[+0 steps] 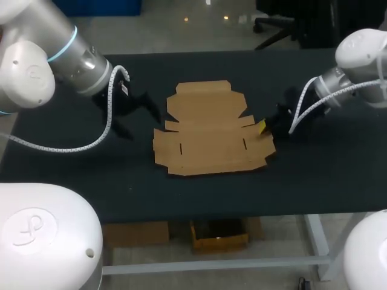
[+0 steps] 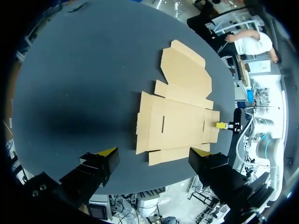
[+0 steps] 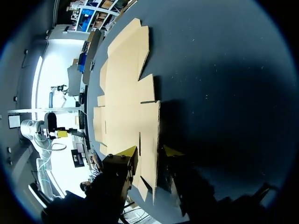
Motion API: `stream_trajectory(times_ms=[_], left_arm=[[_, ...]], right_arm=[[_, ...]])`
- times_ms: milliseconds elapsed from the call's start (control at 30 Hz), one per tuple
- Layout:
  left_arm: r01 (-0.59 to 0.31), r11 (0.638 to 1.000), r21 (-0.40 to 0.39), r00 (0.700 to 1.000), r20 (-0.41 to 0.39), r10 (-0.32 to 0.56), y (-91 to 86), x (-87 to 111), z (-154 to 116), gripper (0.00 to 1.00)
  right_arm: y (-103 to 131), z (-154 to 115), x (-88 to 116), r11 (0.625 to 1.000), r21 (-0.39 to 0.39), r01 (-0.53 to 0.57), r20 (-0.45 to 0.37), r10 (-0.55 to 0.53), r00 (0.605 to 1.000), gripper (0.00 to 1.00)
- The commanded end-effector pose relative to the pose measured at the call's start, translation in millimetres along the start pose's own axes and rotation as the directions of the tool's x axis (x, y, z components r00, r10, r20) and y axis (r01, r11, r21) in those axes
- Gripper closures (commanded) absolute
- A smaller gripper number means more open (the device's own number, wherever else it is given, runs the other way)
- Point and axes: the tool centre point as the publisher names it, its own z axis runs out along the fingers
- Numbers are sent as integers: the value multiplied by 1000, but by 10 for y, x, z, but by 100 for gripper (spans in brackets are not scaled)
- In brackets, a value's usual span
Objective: Assemble the packaging by folding the flat box into shape, placing the metal phone stand inside, and closing the box properly
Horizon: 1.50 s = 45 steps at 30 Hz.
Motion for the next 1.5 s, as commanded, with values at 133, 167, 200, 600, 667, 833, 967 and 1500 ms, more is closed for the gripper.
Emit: stream_trajectory(times_ms=[133, 167, 200, 600, 667, 833, 967, 1500], left_arm=[[4, 1000, -5, 1000, 0, -4, -16, 3, 26, 0], [5, 1000, -5, 1000, 0, -5, -12, -1, 23, 0], [5, 1000, -4, 1000, 0, -5, -7, -6, 17, 0], [12, 1000, 5, 1000, -4, -12, 36, -41, -15, 0], [12, 1000, 5, 1000, -5, -12, 43, -41, -16, 0], [10, 1000, 6, 1000, -9, -10, 57, -41, -26, 0], [8, 1000, 7, 1000, -11, -7, 66, -39, -36, 0], [-7, 1000, 4, 1000, -15, 7, 104, -29, -39, 0]], right_arm=[[-38, 32, -20, 999, 34, 12, -34, -11, 999, 100], [-54, 34, -14, 999, 37, 16, -39, -15, 999, 100], [-78, 32, -6, 999, 36, 19, -43, -18, 999, 100], [-297, -5, 8, 999, 24, 29, -66, -27, 997, 100], [-337, -10, 18, 999, 21, 28, -66, -27, 997, 100], [-433, -16, 52, 999, 15, 34, -69, -33, 997, 100], [-495, -6, 71, 999, 18, 39, -71, -37, 997, 100], [-651, 13, 59, 1000, 3, 18, -81, -18, 997, 76]])
